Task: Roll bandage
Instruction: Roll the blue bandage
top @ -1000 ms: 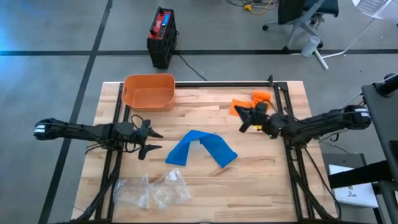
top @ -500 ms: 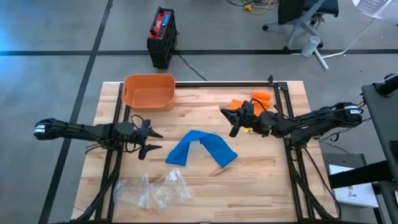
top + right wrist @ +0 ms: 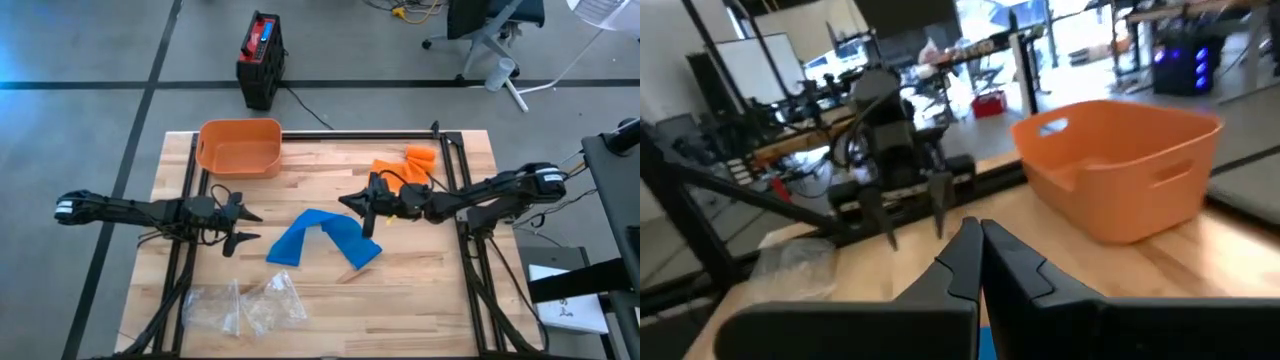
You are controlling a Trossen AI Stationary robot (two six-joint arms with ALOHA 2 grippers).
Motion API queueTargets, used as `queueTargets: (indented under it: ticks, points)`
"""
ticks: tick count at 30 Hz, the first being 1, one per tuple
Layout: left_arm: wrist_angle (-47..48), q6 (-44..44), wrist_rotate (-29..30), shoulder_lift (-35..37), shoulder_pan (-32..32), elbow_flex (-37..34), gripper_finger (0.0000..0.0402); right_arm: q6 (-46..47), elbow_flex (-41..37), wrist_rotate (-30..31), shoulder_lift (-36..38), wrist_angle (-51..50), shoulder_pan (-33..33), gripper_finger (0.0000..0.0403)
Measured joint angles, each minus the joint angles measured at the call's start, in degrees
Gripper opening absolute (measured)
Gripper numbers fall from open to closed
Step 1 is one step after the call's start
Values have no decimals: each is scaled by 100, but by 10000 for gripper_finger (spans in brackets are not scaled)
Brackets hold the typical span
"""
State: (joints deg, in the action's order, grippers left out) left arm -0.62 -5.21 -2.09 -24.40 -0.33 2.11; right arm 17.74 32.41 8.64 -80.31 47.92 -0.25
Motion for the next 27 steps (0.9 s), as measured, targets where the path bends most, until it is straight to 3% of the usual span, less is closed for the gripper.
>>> queueTargets:
  ticks: [3, 8, 13, 20, 24, 27]
  points:
    - [-13, 0, 0, 0, -1, -2, 231, 537, 160, -312, -197, 2, -2, 0]
    - [-24, 0, 0, 0, 0, -1, 231, 246, 550, -843, -427, -196, 0, 0]
    - [-24, 0, 0, 0, 0, 0, 231, 501, 1083, -1001, -138, -2532, -48, 26]
    - [-24, 0, 0, 0, 0, -2, 231, 468, 1933, -1016, 146, -5786, 114, 126]
    - [-46, 0, 0, 0, 1, -2, 231, 60, 2097, -1010, 102, -6868, 296, 176]
    - [-113, 0, 60, 0, -1, 0, 231, -872, 2039, -1041, 107, -7385, 600, 197]
